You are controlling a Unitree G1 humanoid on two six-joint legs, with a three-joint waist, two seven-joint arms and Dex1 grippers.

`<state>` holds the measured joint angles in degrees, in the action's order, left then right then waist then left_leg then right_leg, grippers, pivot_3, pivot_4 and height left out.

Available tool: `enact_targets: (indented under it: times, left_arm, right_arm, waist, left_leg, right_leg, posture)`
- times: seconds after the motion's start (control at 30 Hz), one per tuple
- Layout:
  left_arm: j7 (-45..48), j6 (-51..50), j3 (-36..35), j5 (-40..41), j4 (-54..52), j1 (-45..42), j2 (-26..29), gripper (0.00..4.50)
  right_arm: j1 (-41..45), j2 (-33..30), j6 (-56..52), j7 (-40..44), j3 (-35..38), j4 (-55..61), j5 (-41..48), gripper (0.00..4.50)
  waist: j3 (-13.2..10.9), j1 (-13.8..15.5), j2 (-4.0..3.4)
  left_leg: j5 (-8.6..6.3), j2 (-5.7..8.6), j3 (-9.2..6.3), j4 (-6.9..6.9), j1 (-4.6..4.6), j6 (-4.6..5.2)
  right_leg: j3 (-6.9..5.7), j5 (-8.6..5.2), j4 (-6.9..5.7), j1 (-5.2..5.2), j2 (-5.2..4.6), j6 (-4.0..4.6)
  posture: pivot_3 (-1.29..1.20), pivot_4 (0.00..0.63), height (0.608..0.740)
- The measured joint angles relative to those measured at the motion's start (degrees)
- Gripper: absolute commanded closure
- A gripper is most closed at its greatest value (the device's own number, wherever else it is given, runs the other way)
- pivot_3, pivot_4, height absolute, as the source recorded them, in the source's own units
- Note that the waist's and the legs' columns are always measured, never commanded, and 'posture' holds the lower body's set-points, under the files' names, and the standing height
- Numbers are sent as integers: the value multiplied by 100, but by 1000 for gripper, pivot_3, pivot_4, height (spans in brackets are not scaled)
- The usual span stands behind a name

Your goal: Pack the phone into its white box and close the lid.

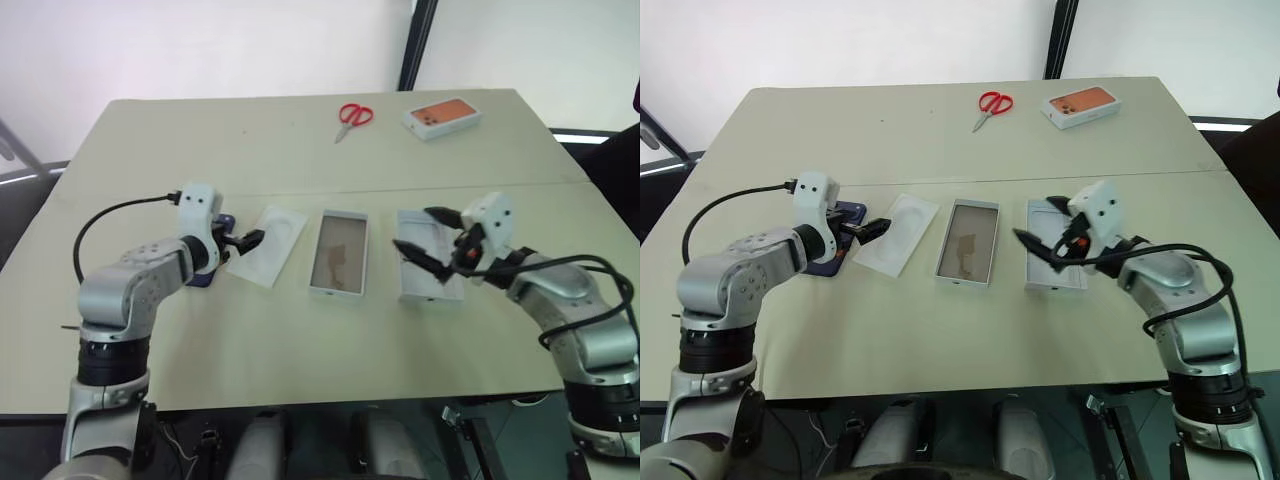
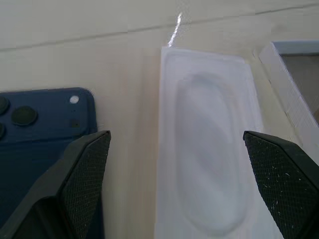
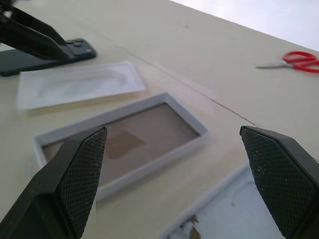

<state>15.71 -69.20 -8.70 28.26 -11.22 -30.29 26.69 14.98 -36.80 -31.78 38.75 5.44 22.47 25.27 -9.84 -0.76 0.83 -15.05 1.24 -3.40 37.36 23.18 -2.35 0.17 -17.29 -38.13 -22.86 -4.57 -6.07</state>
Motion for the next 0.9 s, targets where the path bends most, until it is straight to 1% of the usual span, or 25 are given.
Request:
enact_targets:
  times: [0.17, 0.43, 0.53, 0.63, 0.77, 0.9]
  left_arm:
    - [65, -767, 23, 75, 399, -315, -35, 24]
    - [238, -1325, 63, 116, 630, -625, -53, 24]
    - [309, -1392, 60, 117, 705, -683, -79, 816]
    - [332, -1440, 8, 116, 842, -731, -139, 2255]
    - [294, -1503, -122, 107, 932, -739, -241, 4423]
    - [278, -1415, -174, 104, 857, -743, -247, 4480]
  right_arm:
    - [-165, 27, -176, -41, -251, 393, 15, 34]
    - [-321, -208, -357, 124, -252, 748, 104, 34]
    - [-390, -285, -374, 208, -278, 875, 93, 0]
    - [-406, -297, -375, 231, -379, 899, 68, 0]
    - [-443, -297, -374, 234, -477, 899, 33, 0]
    - [-481, -297, -374, 237, -490, 899, 17, 0]
  waist:
    - [-2, 20, 4]
    - [-2, 9, 4]
    - [-1, 11, 4]
    - [-1, 13, 4]
    - [-2, 12, 5]
    - [-1, 13, 6]
  left_leg:
    - [0, 2, -5, 5, 2, 0]
    - [0, 3, -4, 3, 1, -1]
    - [0, 3, -4, 4, 1, -1]
    - [0, 3, -4, 4, 1, -1]
    - [0, 3, -4, 5, 2, -1]
    - [0, 2, -4, 4, 0, -1]
  right_leg:
    - [-4, 0, -1, 2, -1, 0]
    - [-3, 0, -2, 1, 0, 0]
    - [-3, 0, -1, 2, -1, 0]
    - [-3, 0, -1, 2, -2, 0]
    - [-3, 0, -1, 1, -3, 0]
    - [-3, 0, -1, 2, -3, 0]
  posture:
    - [0, 150, 740]
    - [0, 150, 740]
    - [0, 150, 740]
    - [0, 150, 740]
    - [0, 150, 740]
    - [0, 150, 740]
